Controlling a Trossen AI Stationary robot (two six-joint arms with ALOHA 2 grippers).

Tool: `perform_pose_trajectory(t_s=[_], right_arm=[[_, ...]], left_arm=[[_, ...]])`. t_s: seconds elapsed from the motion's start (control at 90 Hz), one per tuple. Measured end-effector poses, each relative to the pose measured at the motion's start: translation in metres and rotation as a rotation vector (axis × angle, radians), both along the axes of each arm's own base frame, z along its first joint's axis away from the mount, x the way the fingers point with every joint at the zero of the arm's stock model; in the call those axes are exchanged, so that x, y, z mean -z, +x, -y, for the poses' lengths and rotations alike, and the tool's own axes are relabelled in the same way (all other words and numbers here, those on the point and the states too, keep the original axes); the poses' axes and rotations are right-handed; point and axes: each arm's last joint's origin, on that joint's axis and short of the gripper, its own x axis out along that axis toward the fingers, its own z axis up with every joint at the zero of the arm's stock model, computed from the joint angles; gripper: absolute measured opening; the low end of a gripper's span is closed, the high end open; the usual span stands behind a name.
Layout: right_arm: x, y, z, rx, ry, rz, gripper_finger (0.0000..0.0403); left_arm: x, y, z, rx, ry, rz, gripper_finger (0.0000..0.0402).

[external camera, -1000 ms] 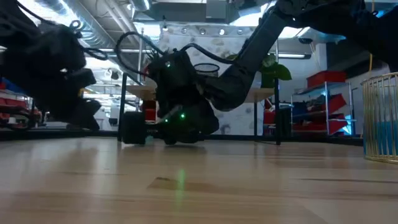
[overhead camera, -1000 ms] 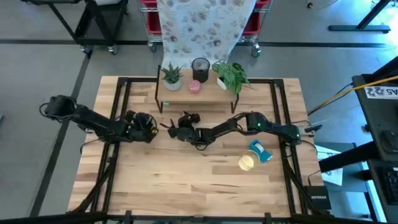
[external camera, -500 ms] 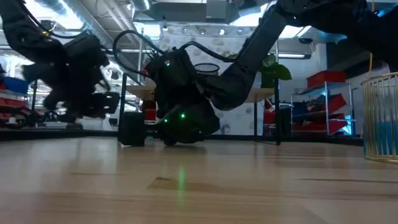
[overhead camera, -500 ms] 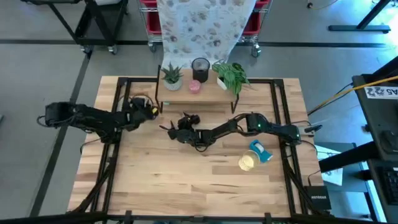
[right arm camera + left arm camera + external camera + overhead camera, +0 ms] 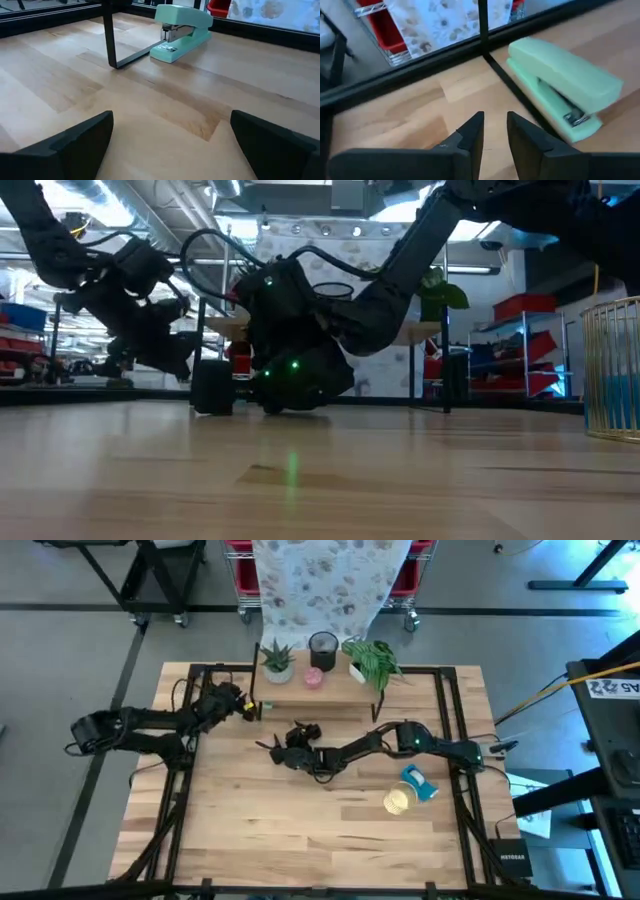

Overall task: Stock shelves
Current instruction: Remove the light blue stapler under the shelf

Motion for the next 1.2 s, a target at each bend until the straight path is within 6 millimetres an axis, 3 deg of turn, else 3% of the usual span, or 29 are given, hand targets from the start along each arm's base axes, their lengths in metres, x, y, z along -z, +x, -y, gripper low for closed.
perform_pose_trajectory(t_s=[0.222, 0.522, 0.811, 1.044, 1.2], right_arm=[[0.000, 0.000, 0.000, -0.008, 0.004, -0.002, 0.0388], [0.000, 0.001, -0.001, -0.030, 0.014, -0.004, 0.0388], [0.001, 0.001, -0.001, -0.031, 0.014, -0.006, 0.0388], [0.001, 0.001, -0.001, -0.031, 0.015, -0.005, 0.0388], [0.000, 0.001, -0.001, -0.031, 0.014, -0.004, 0.0388]], left_arm=[[-0.001, -0.007, -0.007, 0.073, 0.080, -0.207, 0.0060], [-0.007, -0.018, -0.021, 0.001, 0.119, -0.150, 0.0060], [-0.014, -0.026, -0.036, 0.298, 0.185, -0.044, 0.0060], [-0.012, -0.033, -0.050, 0.321, 0.149, 0.009, 0.0060], [-0.006, -0.033, -0.059, 0.444, 0.058, 0.098, 0.0060]])
